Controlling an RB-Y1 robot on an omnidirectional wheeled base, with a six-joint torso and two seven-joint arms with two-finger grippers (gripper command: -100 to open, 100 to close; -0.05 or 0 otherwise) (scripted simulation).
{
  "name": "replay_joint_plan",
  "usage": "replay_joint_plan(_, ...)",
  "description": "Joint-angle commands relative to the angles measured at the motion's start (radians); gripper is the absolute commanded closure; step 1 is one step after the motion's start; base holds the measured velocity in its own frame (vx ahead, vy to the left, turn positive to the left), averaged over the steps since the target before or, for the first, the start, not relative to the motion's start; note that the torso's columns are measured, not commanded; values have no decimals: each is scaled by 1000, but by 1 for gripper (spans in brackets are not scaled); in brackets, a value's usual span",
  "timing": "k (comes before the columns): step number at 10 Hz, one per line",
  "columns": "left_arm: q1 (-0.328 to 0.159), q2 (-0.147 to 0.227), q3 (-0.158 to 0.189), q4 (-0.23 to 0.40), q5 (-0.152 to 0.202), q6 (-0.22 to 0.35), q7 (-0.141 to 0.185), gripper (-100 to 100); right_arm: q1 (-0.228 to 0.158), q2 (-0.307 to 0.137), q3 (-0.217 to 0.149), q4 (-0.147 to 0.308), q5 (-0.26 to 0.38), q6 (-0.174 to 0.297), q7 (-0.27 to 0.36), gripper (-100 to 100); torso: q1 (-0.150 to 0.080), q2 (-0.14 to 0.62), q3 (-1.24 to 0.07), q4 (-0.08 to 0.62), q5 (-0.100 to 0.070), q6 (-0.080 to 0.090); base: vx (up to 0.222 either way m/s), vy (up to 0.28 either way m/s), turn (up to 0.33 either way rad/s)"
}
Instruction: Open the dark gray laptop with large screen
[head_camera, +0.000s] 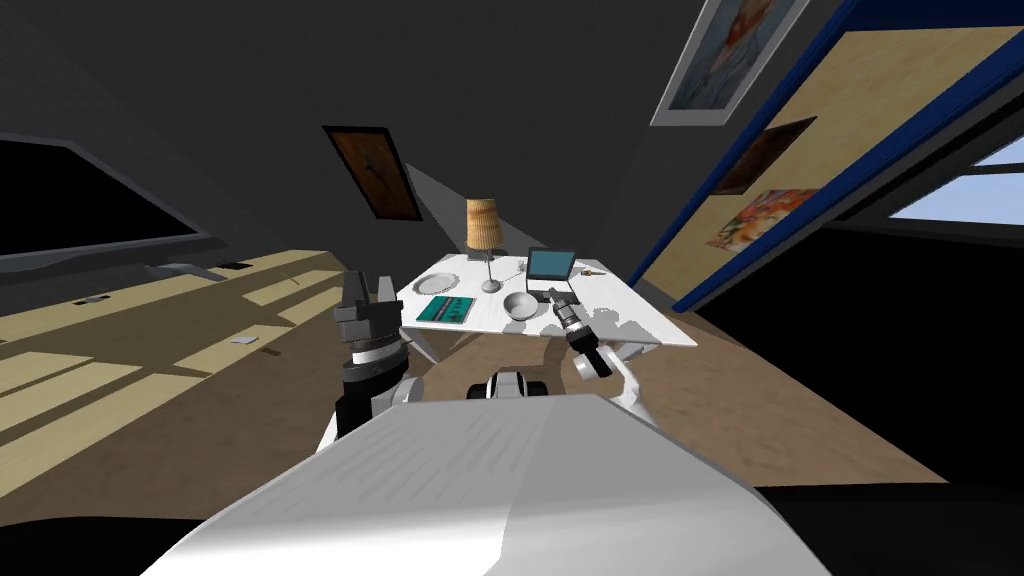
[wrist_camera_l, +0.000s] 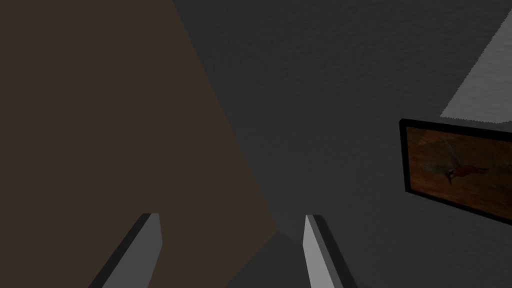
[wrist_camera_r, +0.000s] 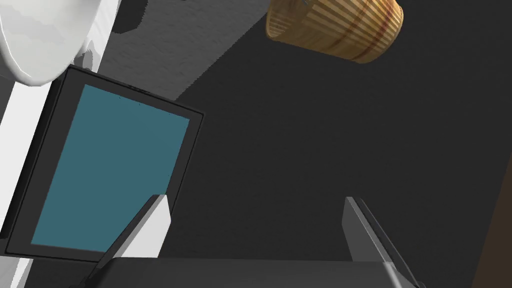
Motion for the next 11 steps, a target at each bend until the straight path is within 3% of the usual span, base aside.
replay_joint_plan(1,0,0,0,0,0,0,0,0,-53,-72,22,66,78,67,-8,-100,1,0,0,0,0,-1,-25,97,323)
replay_joint_plan(2,0,0,0,0,0,0,0,0,-53,-72,22,66,96,70,-8,-100,3,0,0,0,1,-1,-17,72,120)
replay_joint_plan(5,0,0,0,0,0,0,0,0,-99,-142,40,138,181,131,-13,-100,0,0,0,0,0,0,-9,60,155)
replay_joint_plan(6,0,0,0,0,0,0,0,0,-99,-142,40,138,184,131,-13,-100,1,0,0,0,0,-1,-3,52,131)
replay_joint_plan(8,0,0,0,0,0,0,0,0,-142,-203,56,215,256,188,-14,-100,2,0,0,0,0,-1,-6,79,253)
replay_joint_plan(10,0,0,0,0,0,0,0,0,-162,-250,63,251,309,222,-13,-100,0,-9,-5,-5,-3,-4,-10,60,190)
replay_joint_plan(11,0,0,0,0,0,0,0,0,-162,-250,63,264,315,222,-13,-100,-1,-12,-6,-6,-4,-6,1,49,98)
